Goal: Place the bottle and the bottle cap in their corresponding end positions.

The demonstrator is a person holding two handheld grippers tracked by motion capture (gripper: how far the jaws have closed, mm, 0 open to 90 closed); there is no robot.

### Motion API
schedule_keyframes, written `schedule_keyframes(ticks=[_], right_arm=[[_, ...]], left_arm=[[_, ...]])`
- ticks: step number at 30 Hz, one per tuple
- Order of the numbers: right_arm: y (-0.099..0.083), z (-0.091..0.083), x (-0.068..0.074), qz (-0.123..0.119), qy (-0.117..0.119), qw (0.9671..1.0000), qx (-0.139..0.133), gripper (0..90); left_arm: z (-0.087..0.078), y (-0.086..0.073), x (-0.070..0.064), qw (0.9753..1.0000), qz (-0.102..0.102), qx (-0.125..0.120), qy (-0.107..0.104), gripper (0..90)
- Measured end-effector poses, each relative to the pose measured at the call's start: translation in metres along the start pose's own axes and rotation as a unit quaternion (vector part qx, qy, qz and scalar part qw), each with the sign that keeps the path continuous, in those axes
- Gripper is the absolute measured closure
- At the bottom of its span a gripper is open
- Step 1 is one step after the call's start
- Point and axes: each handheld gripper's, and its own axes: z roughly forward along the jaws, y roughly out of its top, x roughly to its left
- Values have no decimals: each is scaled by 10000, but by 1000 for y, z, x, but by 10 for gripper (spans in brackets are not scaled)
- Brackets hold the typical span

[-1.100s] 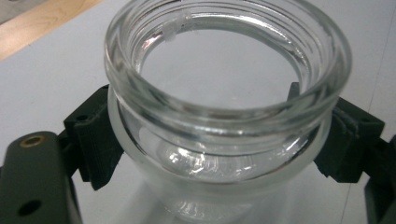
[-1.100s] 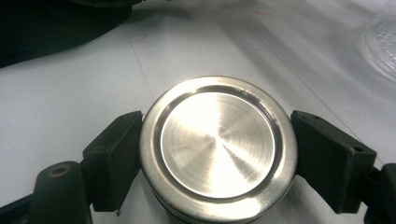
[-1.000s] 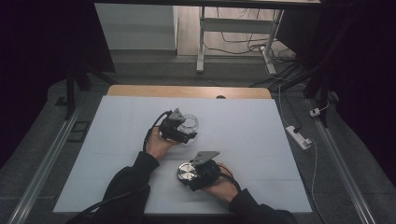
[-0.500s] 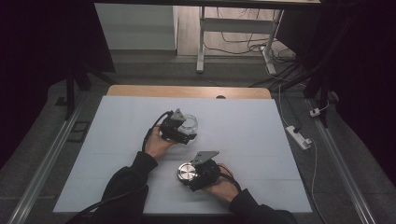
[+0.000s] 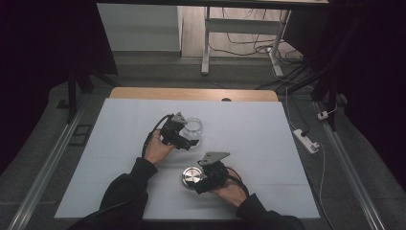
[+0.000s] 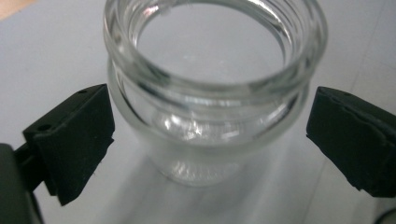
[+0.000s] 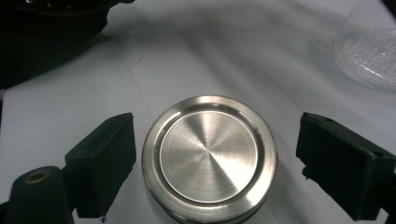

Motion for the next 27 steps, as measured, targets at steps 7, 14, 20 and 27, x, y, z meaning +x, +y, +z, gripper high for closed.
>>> schedule_keyframes(ticks=[7, 14, 20, 27], right_arm=[[2, -6, -2, 101, 21, 9999, -45, 83], [2, -13, -2, 172, 34, 9998, -25, 44], [1, -19, -5, 234, 18, 9997, -50, 12], [-1, -24, -8, 212, -88, 9997, -5, 6]], left_arm=[[-13, -9, -6, 10000, -21, 75, -18, 0], [-30, -20, -8, 9997, -169, -68, -150, 0], [-41, -29, -12, 9997, -193, -73, -151, 0], [-51, -36, -19, 9995, -189, -93, -214, 0]])
